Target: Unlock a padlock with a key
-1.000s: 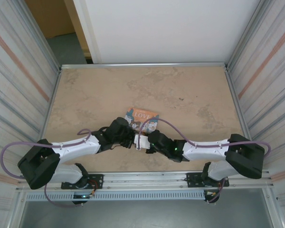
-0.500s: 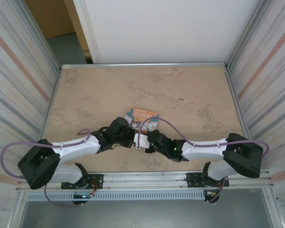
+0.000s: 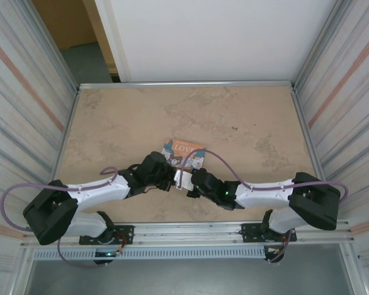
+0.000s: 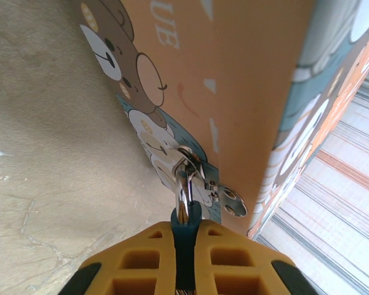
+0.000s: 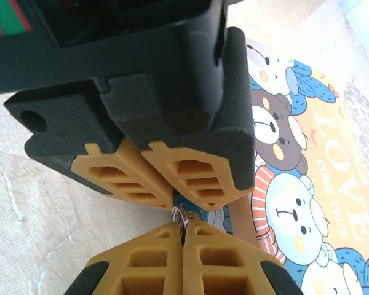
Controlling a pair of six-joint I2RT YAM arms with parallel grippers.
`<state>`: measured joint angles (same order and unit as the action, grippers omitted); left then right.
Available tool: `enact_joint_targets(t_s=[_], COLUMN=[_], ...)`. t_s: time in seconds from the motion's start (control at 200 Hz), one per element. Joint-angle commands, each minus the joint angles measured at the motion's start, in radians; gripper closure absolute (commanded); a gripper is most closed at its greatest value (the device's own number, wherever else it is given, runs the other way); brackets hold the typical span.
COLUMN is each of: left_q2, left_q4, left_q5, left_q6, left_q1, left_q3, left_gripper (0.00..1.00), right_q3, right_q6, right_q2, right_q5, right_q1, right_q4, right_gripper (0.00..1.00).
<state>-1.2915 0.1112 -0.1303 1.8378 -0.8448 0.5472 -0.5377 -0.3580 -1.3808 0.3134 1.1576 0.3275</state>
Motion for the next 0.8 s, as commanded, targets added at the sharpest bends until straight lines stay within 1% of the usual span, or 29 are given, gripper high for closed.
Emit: enact_joint_targets(t_s=[0.0, 0.16, 0.256, 0.396, 0.541, 0.661, 0.731, 0.746, 0.792], left_q2=[0.003, 0.003, 0.003, -0.001, -0.017, -0.042, -0.063, -0.068, -0.084], left_q4=[0.058, 0.059, 0.062, 0.065, 0.065, 0.075, 0.092, 0.097, 0.118], left_q5=[-0.017, -0.02, -0.019, -0.017, -0.014, 0.0, 0.022, 0.028, 0.044], left_q6=[0.011, 0.011, 0.014, 0.014, 0.015, 0.02, 0.019, 0.042, 0.056], left_q1=[-0.007, -0.008, -0.008, -0.01, -0.019, -0.04, -0.066, -0.072, -0.091], left_q3=[0.0, -0.001, -0.004, 0.0, 0.009, 0.018, 0.023, 0.024, 0.025], left_gripper=[1.0, 1.0, 1.0, 1.0, 1.0, 1.0, 1.0, 1.0, 1.0], right_q3=[0.018, 0.03, 0.038, 0.039, 0.051, 0.069, 0.088, 0.091, 0.099], right_q6=[0.113, 0.227, 0.301, 0.417, 0.528, 0.602, 0.619, 0.62, 0.621], right_q2=[0.028, 0.055, 0.082, 0.124, 0.178, 0.214, 0.225, 0.227, 0.229], right_q5=[-0.002, -0.045, -0.098, -0.192, -0.247, -0.286, -0.296, -0.297, -0.295], right_q1=[-0.019, -0.072, -0.117, -0.194, -0.246, -0.277, -0.286, -0.286, -0.288], right_q4=[0.062, 0.062, 0.054, -0.002, -0.041, -0.056, -0.06, -0.062, -0.074], right_gripper=[1.0, 1.0, 1.0, 1.0, 1.0, 1.0, 1.0, 1.0, 1.0])
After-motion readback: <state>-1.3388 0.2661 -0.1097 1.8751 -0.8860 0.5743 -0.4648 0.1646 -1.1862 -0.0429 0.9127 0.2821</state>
